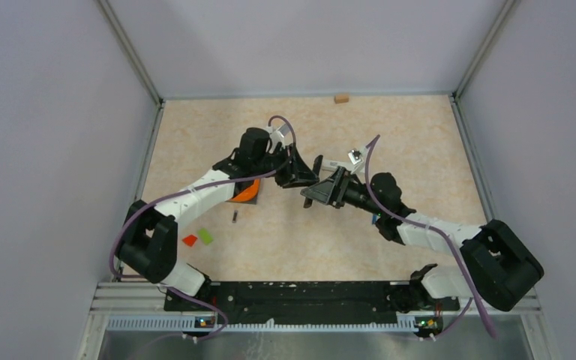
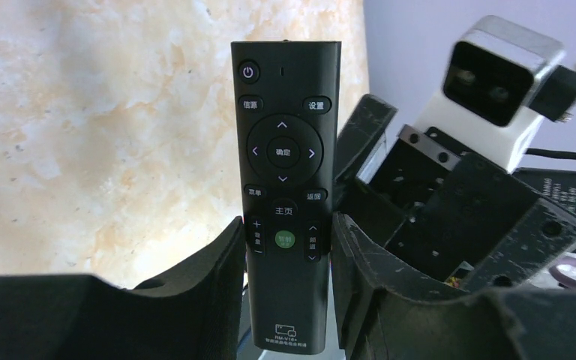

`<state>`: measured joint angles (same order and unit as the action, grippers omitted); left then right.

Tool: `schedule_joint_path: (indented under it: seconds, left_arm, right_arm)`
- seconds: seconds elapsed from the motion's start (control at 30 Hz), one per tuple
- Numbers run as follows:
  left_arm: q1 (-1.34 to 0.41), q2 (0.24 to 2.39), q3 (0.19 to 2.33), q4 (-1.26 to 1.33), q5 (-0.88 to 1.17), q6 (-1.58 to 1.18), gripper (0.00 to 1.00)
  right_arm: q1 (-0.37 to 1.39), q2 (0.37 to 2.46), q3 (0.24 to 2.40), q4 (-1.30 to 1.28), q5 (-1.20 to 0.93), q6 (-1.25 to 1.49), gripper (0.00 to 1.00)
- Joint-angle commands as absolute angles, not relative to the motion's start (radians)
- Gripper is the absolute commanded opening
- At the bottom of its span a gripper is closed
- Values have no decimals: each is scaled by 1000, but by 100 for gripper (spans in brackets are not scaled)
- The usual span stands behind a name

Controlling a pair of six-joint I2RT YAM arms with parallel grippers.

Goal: Load the batteries into the remote control
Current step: Adjust the remote control.

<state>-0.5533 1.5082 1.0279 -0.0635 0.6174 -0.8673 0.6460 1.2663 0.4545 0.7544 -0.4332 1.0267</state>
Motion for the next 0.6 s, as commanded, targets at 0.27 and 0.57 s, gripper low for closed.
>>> schedule_joint_path:
  seconds: [0.27, 0.57]
  left_arm:
    - [-528, 1430, 1020, 153, 690, -1019, 23]
    - [-525, 1400, 1019, 100, 636, -908, 84]
  right_arm:
    - [654, 1319, 463, 994, -452, 1159, 49]
    - [655, 1277, 560, 689, -411, 926, 22]
